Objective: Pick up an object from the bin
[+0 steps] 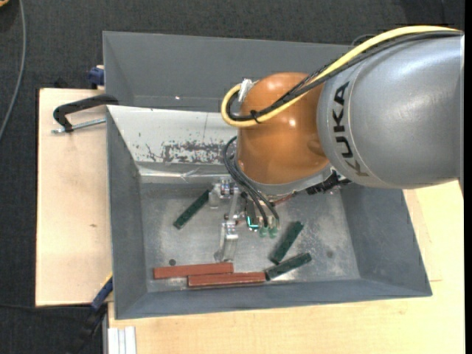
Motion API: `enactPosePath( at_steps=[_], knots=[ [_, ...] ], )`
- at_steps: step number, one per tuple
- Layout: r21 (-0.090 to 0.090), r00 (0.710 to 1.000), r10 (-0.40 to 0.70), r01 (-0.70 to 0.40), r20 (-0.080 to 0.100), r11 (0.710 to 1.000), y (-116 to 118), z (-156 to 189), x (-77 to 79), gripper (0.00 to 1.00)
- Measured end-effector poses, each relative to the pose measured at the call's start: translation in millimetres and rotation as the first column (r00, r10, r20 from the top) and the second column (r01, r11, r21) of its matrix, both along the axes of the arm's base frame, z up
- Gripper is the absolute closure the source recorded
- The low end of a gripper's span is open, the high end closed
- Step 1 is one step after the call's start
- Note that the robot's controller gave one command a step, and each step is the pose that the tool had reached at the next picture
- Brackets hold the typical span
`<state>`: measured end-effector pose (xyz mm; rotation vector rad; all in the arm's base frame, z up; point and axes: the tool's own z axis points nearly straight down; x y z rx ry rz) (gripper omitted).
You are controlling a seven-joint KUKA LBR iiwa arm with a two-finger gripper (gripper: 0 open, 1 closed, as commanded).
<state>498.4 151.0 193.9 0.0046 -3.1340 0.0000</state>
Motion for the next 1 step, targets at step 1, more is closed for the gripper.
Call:
enactPosePath(
  at_steps=[1],
  knots=[
    [0.002, 1.0, -0.003, 0.003, 0.009, 1.0, -1.0, 4.5, 2.1, 0.0]
  ],
)
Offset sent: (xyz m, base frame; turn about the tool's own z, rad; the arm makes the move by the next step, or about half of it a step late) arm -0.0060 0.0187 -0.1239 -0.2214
